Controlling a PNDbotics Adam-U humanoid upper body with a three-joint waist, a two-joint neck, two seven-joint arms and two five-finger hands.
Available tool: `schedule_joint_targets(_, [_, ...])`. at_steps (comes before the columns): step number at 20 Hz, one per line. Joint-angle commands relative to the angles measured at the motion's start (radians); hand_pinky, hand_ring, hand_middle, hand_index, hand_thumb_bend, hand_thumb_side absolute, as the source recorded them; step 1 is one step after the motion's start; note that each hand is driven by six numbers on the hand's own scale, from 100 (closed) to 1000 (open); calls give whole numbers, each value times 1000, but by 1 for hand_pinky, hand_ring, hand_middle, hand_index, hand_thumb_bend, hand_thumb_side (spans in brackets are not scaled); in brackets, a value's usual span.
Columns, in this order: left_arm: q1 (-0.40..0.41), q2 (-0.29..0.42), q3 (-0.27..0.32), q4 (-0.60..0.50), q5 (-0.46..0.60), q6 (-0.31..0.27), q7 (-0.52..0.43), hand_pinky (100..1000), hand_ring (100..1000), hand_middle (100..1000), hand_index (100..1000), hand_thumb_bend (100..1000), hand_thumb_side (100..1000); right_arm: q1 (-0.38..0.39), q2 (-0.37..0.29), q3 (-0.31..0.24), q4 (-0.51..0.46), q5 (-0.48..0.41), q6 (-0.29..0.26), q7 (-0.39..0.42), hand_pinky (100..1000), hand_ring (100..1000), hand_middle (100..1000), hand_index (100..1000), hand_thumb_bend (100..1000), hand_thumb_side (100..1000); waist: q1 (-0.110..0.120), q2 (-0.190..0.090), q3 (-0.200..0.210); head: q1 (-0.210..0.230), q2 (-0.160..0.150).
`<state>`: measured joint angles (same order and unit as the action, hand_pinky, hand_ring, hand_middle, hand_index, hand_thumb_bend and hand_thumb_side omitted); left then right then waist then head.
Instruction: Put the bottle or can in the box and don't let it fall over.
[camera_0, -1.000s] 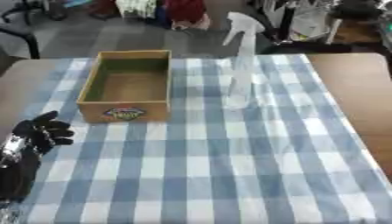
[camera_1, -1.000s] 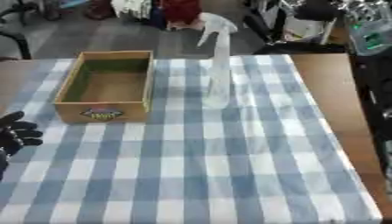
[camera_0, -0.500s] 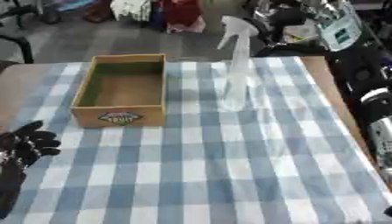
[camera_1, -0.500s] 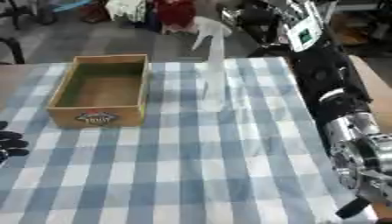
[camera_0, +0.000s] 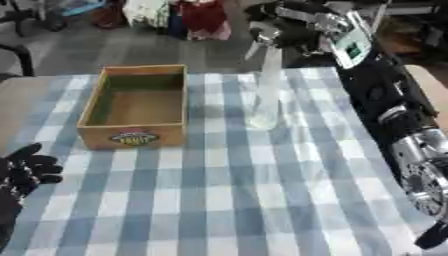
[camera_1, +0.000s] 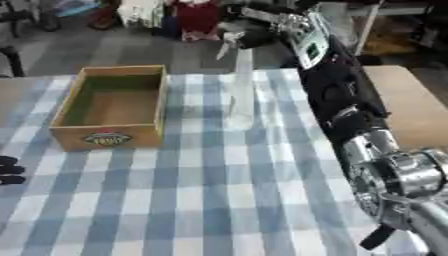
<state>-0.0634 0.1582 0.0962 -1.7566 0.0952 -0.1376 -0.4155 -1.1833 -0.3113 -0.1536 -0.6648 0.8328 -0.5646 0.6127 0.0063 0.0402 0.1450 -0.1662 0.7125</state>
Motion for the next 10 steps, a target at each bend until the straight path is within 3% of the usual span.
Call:
schedule_joint_targets(1, [-16, 12, -1, -14, 8, -1, -4, 698, 699, 670, 889, 182, 1000, -30, -16, -8, -4, 49, -37, 46, 981, 917, 874, 997, 100, 753, 1, -6, 5, -8, -16])
schedule_joint_targets(5, [-22, 12, 0, -15, 11, 0, -3, 698, 698, 668, 889, 182, 1000, -26, -25, -15, 10, 109, -28, 45, 977, 907, 869, 987, 100, 748, 1, -3, 14, -9, -23])
schedule_joint_targets(10, [-24, 13, 2, -16, 11, 0, -1, 697, 698, 666, 889, 182, 1000, -24, -36, -19, 32, 180, -24, 64, 970, 893, 861, 969, 100, 576, 0, -2, 17, -11, -22])
